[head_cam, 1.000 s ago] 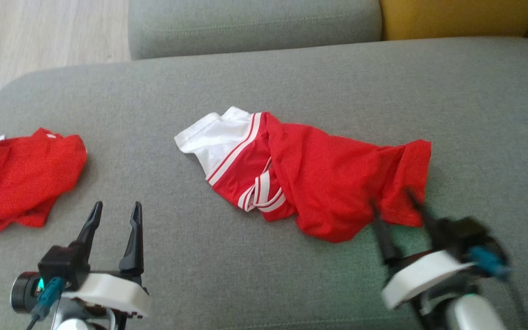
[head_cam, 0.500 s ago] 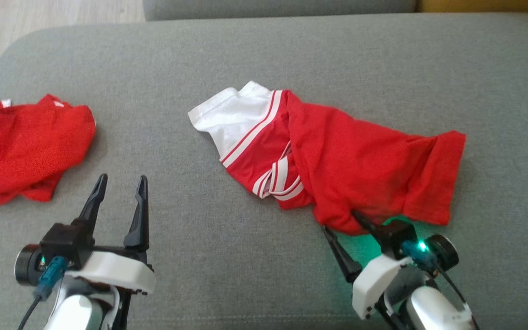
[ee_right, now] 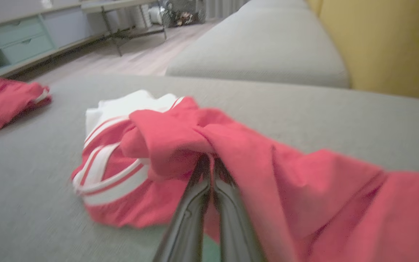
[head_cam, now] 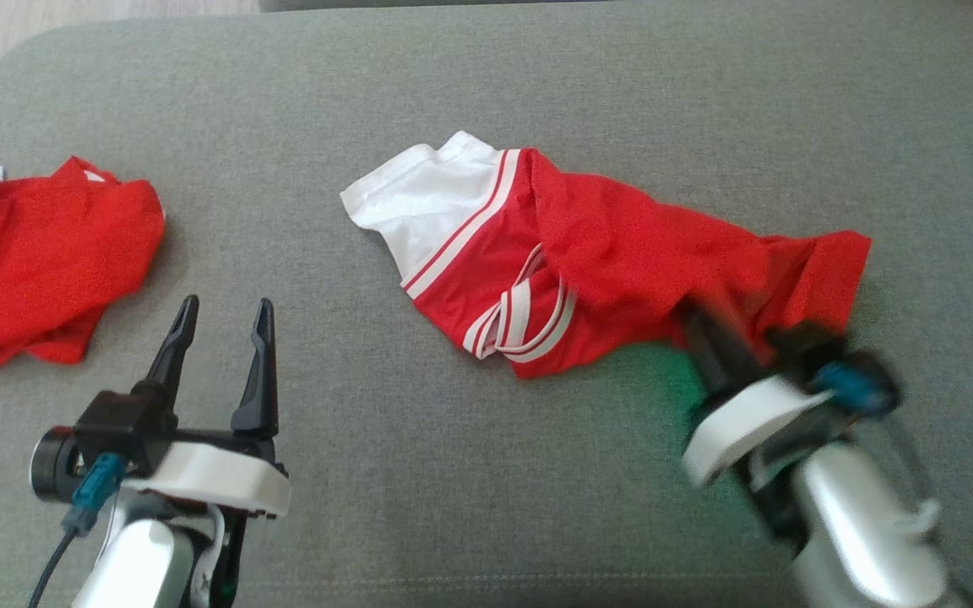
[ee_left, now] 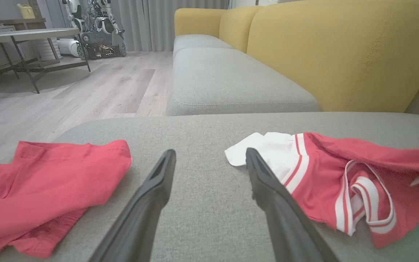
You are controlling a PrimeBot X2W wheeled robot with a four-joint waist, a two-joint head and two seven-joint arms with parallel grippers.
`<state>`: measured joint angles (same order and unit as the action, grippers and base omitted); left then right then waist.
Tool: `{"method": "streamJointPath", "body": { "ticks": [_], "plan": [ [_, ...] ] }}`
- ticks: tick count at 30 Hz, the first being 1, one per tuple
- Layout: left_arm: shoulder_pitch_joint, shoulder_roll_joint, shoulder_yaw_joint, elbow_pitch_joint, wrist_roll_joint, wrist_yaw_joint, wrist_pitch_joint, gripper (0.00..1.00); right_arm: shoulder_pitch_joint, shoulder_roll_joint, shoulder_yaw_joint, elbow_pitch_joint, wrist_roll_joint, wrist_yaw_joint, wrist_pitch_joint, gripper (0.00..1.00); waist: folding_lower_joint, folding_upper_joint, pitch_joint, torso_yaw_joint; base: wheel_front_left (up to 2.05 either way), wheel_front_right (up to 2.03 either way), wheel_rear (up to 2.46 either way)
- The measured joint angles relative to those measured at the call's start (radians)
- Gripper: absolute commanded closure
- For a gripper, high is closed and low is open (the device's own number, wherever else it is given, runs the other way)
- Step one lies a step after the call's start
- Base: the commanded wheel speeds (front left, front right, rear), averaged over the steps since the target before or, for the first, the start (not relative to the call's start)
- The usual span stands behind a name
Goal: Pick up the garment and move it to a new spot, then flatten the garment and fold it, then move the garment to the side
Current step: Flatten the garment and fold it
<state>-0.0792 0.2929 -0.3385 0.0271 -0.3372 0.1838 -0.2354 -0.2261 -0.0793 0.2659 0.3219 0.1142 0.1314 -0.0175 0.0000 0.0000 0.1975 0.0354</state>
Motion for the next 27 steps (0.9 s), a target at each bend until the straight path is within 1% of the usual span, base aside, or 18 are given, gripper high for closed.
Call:
{"method": "streamJointPath", "body": {
  "ticks": [3,7,10,13,14,15,16,19,21,24,27],
  "plan": [
    [-0.014,-0.006,-0.001,0.003,0.0,-0.001,-0.003,0.0,-0.031,-0.017,-0.098,-0.055,-0.004,0.0,0.012,1.0,0.0,0.0,0.005,-0.004,0.0,0.0,0.0],
    [-0.035,-0.01,-0.004,0.009,0.0,-0.009,-0.004,0.0,-0.088,-0.046,-0.229,-0.075,-0.014,0.0,0.045,1.0,0.0,0.0,0.02,0.001,0.0,0.0,0.0],
    [-0.057,-0.015,-0.008,0.01,0.002,-0.018,-0.005,0.0,-0.163,-0.064,-0.289,-0.035,-0.009,0.0,0.069,1.0,0.0,0.0,0.04,0.011,0.0,0.0,0.0],
    [-0.084,-0.022,-0.015,0.013,0.009,-0.027,-0.008,0.0,-0.248,-0.092,-0.31,0.054,0.01,0.0,0.078,1.0,0.0,0.0,0.064,0.024,0.0,0.0,0.0],
    [-0.093,-0.025,-0.017,0.015,0.01,-0.027,-0.012,0.0,-0.274,-0.107,-0.309,0.088,-0.002,0.0,0.076,0.94,0.0,0.0,0.072,0.028,0.0,0.0,0.0],
    [-0.099,-0.027,-0.018,0.017,0.01,-0.031,-0.013,0.0,-0.3,-0.11,-0.319,0.127,0.01,0.0,0.067,0.59,0.0,0.0,0.08,0.033,0.0,0.0,0.0],
    [-0.106,-0.03,-0.02,0.022,0.01,-0.035,-0.013,0.0,-0.322,-0.112,-0.332,0.163,0.029,0.0,0.053,0.0,0.0,0.0,0.087,0.036,0.0,0.0,0.0],
    [-0.115,-0.041,-0.023,0.038,0.01,-0.039,-0.013,0.0,-0.37,-0.118,-0.356,0.266,0.039,0.0,0.007,0.0,0.0,0.0,0.102,0.045,0.0,0.0,0.0],
    [-0.115,-0.042,-0.023,0.046,0.01,-0.044,-0.013,0.0,-0.387,-0.119,-0.356,0.31,0.039,0.0,-0.029,0.0,0.0,0.0,0.105,0.045,0.0,0.0,0.0],
    [-0.115,-0.042,-0.017,0.052,0.01,-0.044,-0.013,0.0,-0.398,-0.118,-0.342,0.338,0.037,0.0,-0.079,0.0,0.0,0.0,0.101,0.037,0.0,0.0,0.0],
    [-0.114,-0.043,-0.011,0.057,0.01,-0.044,-0.014,0.0,-0.397,-0.116,-0.312,0.319,0.034,0.0,-0.132,0.0,0.0,0.0,0.089,0.026,0.0,0.0,0.0]
  ]
}}
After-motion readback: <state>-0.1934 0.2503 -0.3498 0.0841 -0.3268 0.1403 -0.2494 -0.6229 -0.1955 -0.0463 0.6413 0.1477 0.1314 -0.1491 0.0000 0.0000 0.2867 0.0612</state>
